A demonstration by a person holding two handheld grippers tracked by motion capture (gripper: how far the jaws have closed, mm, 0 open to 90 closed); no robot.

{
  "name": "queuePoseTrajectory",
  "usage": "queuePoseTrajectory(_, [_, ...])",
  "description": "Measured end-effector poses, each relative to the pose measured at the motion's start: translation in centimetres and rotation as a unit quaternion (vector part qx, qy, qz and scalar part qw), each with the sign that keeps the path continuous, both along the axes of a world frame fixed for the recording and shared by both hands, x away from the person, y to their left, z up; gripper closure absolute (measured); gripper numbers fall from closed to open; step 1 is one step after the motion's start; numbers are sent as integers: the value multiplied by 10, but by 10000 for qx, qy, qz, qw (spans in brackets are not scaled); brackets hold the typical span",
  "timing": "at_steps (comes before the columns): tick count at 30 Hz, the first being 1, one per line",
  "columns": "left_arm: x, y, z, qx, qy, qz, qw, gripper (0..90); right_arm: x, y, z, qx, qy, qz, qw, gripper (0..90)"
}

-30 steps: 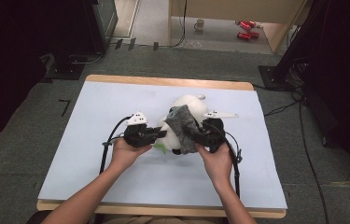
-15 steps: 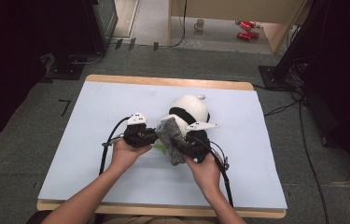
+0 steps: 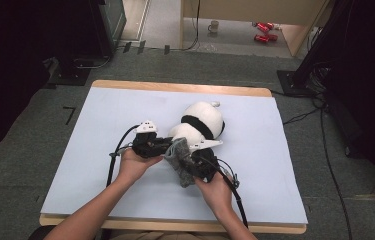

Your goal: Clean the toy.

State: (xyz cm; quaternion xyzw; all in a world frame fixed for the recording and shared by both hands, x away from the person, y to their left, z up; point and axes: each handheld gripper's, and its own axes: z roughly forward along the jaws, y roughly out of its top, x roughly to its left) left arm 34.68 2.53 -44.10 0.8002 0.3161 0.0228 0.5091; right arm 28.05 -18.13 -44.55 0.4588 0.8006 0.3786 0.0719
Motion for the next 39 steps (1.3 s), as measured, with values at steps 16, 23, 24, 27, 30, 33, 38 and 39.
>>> queuePoseTrajectory(16, [4, 5, 0, 66, -11, -206, 9998, 756, -4, -29, 46, 407, -363, -318, 9980, 784])
queuePoseTrajectory(23, [1, 1, 1, 44, 35, -199, 9998, 751, 1, -26, 47, 564, -395, -423, 9967, 783])
queuePoseTrajectory(24, [1, 1, 1, 31, 41, -187, 9998, 751, 3, -23, 44, 541, -358, -426, 9970, 783])
queuePoseTrajectory(27, [1, 1, 1, 63, 57, -149, 9999, 753, 7, -15, 33, 447, -350, -430, 9975, 783])
queuePoseTrajectory(30, [2, 2, 0, 24, 158, -154, 9998, 752, 6, -12, 29, 371, -462, -387, 9975, 784])
queuePoseTrajectory(33, [2, 1, 1, 37, 171, -161, 9997, 753, 3, -8, 23, 243, -482, -303, 9981, 786])
queuePoseTrajectory(38, [4, 3, 0, 27, 240, -183, 9995, 756, -1, -2, 10, 133, -360, -135, 9992, 787])
queuePoseTrajectory(39, [4, 4, 0, 12, 264, -179, 9995, 756, -1, 0, 9, 106, -311, -109, 9994, 786])
